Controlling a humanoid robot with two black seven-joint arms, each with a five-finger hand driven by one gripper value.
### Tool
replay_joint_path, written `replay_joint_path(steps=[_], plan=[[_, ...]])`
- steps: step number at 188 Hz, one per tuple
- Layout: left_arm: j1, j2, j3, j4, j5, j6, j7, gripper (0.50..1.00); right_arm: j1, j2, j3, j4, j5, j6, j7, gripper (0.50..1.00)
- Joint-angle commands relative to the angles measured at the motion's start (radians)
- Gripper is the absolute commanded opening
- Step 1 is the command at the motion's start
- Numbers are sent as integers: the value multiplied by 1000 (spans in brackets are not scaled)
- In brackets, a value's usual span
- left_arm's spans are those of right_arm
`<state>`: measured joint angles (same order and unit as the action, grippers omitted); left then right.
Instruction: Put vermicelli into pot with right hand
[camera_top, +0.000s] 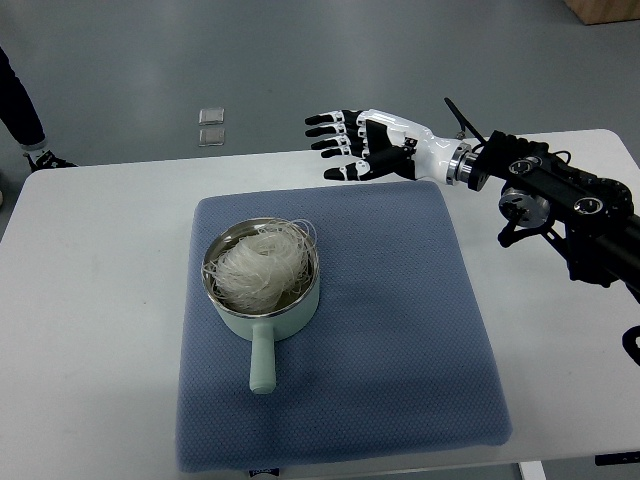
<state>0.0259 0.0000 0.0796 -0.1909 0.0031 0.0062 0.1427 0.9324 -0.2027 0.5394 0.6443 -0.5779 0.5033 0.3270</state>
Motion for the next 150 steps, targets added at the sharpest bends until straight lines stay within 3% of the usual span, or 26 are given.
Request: replay_joint_path(steps=[1,45,93,104,150], plan=[[-1,0,0,1,0,0,0,1000,-41,3,10,-45,125,-52,0,856],[0,0,0,1,0,0,0,1000,-75,17,10,-144,359,-121,-6,856],[0,0,0,-1,0,0,0,1000,-124,20,7,-149,558,-154,-78,860],[0,0,0,1,0,0,0,1000,-125,28,5,-149,558,-152,-78,921],[0,0,0,1,0,0,0,1000,-127,28,-7,-146,552,-155,-75,926]])
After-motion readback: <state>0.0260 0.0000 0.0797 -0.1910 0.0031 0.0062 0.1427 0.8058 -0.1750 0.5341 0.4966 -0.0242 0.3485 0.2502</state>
